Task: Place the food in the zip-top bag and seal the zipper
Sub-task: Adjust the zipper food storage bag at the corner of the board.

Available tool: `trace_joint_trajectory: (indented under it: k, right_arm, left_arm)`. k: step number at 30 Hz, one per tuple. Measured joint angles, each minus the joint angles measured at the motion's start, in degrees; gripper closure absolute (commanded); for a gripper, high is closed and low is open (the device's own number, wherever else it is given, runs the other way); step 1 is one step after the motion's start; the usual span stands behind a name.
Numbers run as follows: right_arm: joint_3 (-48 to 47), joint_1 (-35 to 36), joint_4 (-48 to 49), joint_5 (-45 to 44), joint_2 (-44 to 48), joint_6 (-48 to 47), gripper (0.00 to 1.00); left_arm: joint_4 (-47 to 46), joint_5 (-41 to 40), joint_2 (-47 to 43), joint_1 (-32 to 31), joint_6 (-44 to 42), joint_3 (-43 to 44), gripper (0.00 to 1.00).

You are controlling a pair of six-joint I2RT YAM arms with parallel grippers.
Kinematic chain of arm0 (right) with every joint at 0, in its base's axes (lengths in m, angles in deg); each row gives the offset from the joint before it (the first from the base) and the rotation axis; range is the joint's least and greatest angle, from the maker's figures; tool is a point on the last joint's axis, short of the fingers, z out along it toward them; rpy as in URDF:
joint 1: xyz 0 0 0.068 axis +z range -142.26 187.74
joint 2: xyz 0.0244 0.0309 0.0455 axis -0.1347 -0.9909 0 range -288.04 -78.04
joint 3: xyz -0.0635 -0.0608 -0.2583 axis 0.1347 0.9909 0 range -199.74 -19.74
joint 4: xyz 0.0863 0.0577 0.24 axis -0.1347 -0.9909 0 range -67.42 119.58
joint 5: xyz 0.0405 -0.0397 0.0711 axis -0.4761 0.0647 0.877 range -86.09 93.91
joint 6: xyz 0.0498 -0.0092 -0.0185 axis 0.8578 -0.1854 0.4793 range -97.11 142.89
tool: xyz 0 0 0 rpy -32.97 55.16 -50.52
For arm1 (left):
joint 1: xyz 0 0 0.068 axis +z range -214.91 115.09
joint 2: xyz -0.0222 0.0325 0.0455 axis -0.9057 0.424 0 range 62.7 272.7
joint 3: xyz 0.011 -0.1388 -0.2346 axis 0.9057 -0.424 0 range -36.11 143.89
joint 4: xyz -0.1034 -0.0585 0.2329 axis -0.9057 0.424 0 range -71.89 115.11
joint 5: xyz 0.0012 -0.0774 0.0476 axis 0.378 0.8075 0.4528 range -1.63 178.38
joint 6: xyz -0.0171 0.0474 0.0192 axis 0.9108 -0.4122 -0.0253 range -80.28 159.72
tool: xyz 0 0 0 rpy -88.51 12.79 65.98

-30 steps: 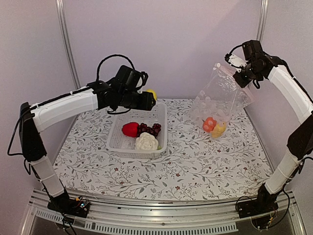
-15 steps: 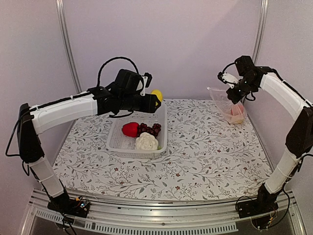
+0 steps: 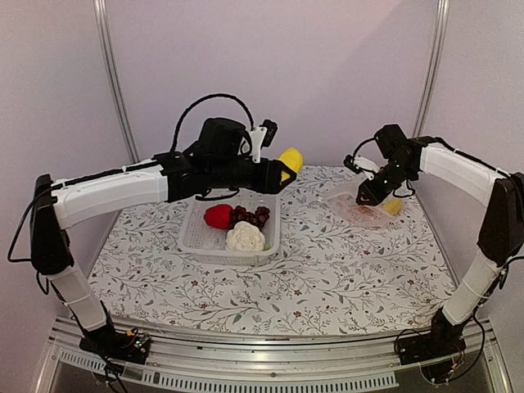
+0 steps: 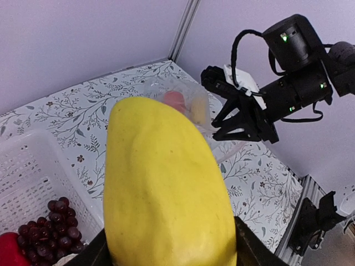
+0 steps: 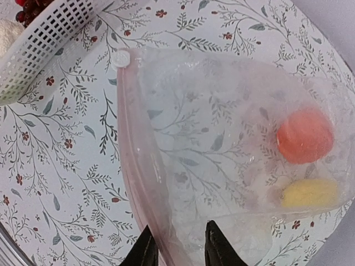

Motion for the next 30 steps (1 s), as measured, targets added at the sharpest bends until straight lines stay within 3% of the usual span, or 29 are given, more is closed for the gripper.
trace_joint_trajectory:
  k: [4,10,20,30]
  right_arm:
    - [10.88,0.57,4.17,0.22,3.63,-1.31,0.59]
    - [22.8,3.28,11.17,-4.17,9.97,-2.67,0.61]
    - [28.85,6.8,20.55,-11.17,14.34,-4.55,0.49]
    - [32.04,13.29,27.15,-19.82,11.58,-5.81,0.48]
  left_arm:
    - [-1.09,0.15,0.0,0.0,0.02,-1.18,0.54]
    - [-2.25,0.13,0.0,-0.02,0.59,-2.4,0.54]
    - [-3.39,-0.02,0.0,-0.24,2.01,-3.91,0.54]
    - [-3.93,-1.07,0.0,-0.33,2.58,-5.2,0.54]
